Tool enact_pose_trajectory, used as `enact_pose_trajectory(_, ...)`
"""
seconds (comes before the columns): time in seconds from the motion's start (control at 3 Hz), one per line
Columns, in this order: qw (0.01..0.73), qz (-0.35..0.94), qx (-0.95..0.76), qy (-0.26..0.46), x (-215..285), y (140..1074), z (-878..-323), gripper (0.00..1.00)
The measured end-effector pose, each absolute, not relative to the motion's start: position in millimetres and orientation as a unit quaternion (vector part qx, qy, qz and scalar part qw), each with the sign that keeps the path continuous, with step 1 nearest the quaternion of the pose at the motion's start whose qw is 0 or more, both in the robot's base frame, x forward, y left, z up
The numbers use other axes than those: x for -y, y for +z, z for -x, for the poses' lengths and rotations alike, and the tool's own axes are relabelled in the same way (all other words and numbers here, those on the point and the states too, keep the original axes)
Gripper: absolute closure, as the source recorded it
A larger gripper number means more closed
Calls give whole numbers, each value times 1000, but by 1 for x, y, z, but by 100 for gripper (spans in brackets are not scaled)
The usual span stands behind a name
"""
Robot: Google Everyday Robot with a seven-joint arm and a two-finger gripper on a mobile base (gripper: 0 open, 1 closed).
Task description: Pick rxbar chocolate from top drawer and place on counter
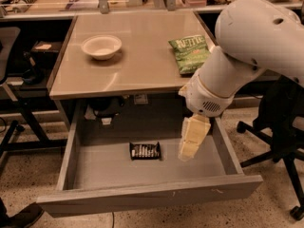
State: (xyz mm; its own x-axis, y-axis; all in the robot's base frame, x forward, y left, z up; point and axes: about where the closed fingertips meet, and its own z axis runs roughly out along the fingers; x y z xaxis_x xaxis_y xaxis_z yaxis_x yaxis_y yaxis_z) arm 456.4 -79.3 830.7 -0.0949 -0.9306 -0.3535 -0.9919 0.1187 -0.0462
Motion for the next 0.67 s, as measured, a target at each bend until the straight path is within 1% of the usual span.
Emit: enact_pose_trajectory(0.67,154,653,-734,104,79,827,-458,0)
